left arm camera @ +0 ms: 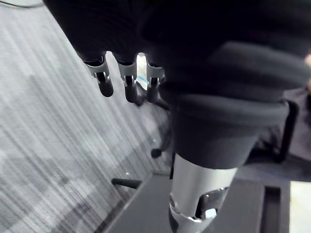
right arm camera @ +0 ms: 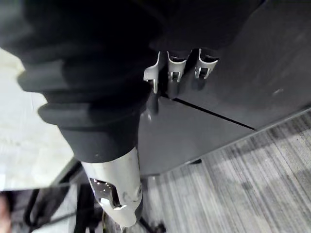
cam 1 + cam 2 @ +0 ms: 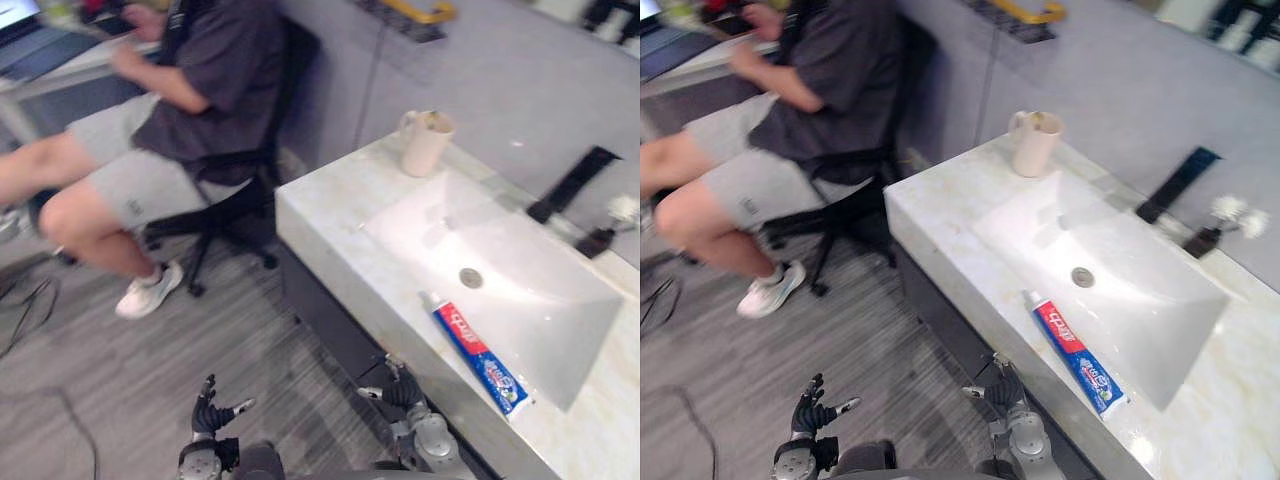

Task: Organize washtable

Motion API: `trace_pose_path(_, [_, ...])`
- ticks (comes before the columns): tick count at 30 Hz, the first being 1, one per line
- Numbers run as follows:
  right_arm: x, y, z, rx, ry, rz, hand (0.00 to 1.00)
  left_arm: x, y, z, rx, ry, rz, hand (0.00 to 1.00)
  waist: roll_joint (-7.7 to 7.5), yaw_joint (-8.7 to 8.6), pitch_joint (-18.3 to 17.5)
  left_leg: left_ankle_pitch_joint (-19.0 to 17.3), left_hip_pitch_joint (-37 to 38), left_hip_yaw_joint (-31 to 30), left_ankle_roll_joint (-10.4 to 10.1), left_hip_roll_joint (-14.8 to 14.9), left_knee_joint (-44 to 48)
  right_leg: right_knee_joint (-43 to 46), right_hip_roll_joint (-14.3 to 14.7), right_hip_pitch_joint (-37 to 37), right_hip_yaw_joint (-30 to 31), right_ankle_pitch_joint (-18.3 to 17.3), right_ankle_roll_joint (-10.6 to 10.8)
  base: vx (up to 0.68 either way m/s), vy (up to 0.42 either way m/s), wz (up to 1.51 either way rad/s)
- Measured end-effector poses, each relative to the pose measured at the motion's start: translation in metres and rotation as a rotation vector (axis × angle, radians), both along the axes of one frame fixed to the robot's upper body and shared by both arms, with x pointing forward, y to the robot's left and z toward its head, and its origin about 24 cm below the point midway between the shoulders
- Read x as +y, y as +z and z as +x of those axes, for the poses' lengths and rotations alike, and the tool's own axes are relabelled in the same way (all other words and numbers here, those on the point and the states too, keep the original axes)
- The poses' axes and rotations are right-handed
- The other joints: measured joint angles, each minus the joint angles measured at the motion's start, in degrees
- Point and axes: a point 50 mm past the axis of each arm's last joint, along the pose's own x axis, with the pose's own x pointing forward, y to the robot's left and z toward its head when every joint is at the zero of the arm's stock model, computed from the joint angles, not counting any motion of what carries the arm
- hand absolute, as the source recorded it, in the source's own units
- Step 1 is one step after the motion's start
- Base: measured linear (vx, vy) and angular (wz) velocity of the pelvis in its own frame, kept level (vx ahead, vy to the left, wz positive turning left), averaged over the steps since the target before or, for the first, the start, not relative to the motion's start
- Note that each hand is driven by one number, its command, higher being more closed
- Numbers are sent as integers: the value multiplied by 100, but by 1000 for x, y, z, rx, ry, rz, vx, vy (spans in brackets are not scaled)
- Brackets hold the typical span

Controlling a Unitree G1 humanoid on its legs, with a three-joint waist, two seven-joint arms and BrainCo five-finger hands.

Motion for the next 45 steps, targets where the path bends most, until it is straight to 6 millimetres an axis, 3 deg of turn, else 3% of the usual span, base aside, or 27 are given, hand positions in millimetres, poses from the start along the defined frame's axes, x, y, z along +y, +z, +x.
trace_pose_path(2, [-2, -8, -1, 42, -2, -10, 0, 5, 2, 8, -7, -4, 15, 0, 131, -13, 35, 1, 288, 425, 24, 27, -318, -64, 56, -229, -1040, 74, -126, 139, 205, -146])
trace_pose_path(3, [-6, -14, -2, 77, -16, -19, 0, 10, 3, 13, -15, 5, 25, 0, 207, -10, 83, -20, 460, 721, 59, 27, -479, -33, 60, -402, -1893, 181, -332, 119, 124, -124])
trace_pose_path(4, [-11, -19, -6, 107, -36, -26, 0, 13, 3, 15, -15, 9, 30, 0, 245, -17, 108, -20, 575, 863, 59, 0, -558, -48, 90, -493, -2362, 279, -564, 145, 134, -113])
trace_pose_path(5, [-15, -22, -10, 126, -52, -29, 0, 14, 3, 16, -15, 10, 32, 0, 247, -50, 114, -20, 618, 914, 59, -23, -547, -101, 146, -535, -2406, 332, -651, 147, 26, -60])
trace_pose_path(6, [-22, -27, -20, 163, -87, -34, 0, 15, 3, 15, -10, 11, 34, 0, 233, -195, 111, -24, 663, 920, 53, -85, -395, -366, 271, -533, -2246, 489, -776, 191, -50, -20])
trace_pose_path(7, [-29, -30, -29, 186, -124, -38, 0, 17, 4, 15, -12, 4, 36, 0, 120, -304, 151, -64, 665, 923, -12, -159, -4, -594, 274, -457, -2103, 813, -844, 213, -95, -12])
trace_pose_path(8, [-35, -32, -32, 199, -133, -52, 0, 17, 4, 16, -10, -3, 34, 0, 48, -329, 167, -140, 635, 901, -99, -107, 384, -625, 271, -339, -2031, 683, -867, 214, -93, -59])
trace_pose_path(9, [-46, -33, -38, 213, -135, -68, 0, 10, 2, 16, -13, -4, 10, 0, 248, -264, 299, -225, 432, 778, -73, 269, 1464, -780, 474, -91, -1777, 675, -878, 163, -62, -87])
trace_pose_path(11, [-47, -28, -33, 183, -89, -53, 0, 2, -1, 13, -4, -1, -19, 0, 345, -161, 429, -365, -188, 209, 5, 617, 2787, -959, 705, 37, -1383, 714, -931, 167, -12, -133])
trace_pose_path(13, [-49, -29, -34, 194, -105, -48, 0, -4, -2, 15, -10, -2, -39, 0, 349, -153, 459, -581, -487, -362, -78, 606, 2695, -971, 751, 90, -1037, 734, -920, 147, 25, -113])
trace_pose_path(15, [-52, -32, -36, 206, -177, -43, 0, -9, -2, 18, -18, -3, -55, 0, 339, -157, 465, -574, -552, -1076, -120, 504, 1658, -969, 785, 168, -695, 746, -874, 119, 124, -99])
trace_pose_path(16, [-60, -34, -38, 217, -238, -56, 0, -9, -4, 15, -1, 15, -57, 0, 377, -157, 442, -489, -463, -1677, -233, 385, 754, -972, 803, 133, -399, 761, -761, 60, 150, -82])
trace_pose_path(17, [-62, -35, -38, 219, -250, -62, 0, -9, -5, 14, 5, 17, -57, 0, 398, -156, 432, -438, -450, -1746, -260, 379, 608, -973, 817, 123, -346, 754, -711, 87, 221, -117])
trace_pose_path(18, [-76, -35, -42, 234, -302, -87, 0, -9, -11, 3, 46, 23, -63, 0, 545, -153, 405, -1, -372, -1872, -479, 385, 260, -970, 871, 101, -59, 750, -539, 110, 233, -86])
trace_pose_path(24, [-85, -38, -47, 260, -373, -107, 0, 4, -19, -15, 130, 34, -35, 0, 356, -148, 261, 33, -82, -1102, -184, -125, -77, -1676, 393, 238, 638, 1188, 1, 140, 278, -53])
trace_pose_path(25, [-94, -39, -44, 279, -409, -102, 0, 5, -28, -29, 199, 19, -36, 0, 236, -124, 32, 557, 651, -979, 89, -578, -1404, -2365, 137, 421, 863, 1698, 147, 50, 65, -19])
trace_pose_path(31, [-94, -39, -45, 282, -415, -97, 0, 4, -28, -29, 200, 19, -37, 0, 232, -124, 32, 559, 671, -984, 90, -579, -1404, -2365, 137, 462, 856, 1699, 147, 0, 0, 0])
trace_pose_path(40, [-106, -41, -61, 293, -575, -14, 0, -2, -34, -38, 254, 20, -86, 0, 220, -117, 62, 561, 1270, -1157, 88, -586, -1407, -2503, 100, 1204, 576, 1703, 147, -44, -12, 11])
trace_pose_path(42, [-110, -39, -61, 281, -603, -2, 0, 6, -35, -42, 263, 66, -84, 0, 231, -122, 90, 560, 1350, -1178, 83, -575, -1415, -2560, 95, 1320, 496, 1706, 148, -125, -22, 10])
trace_pose_path(45, [-118, -32, -54, 229, -628, -1, 0, 34, -34, -57, 287, 192, -56, 0, 255, -117, 104, 579, 1336, -1179, -14, -552, -1439, -2601, 90, 1318, 348, 1694, 109, -101, -25, -1])
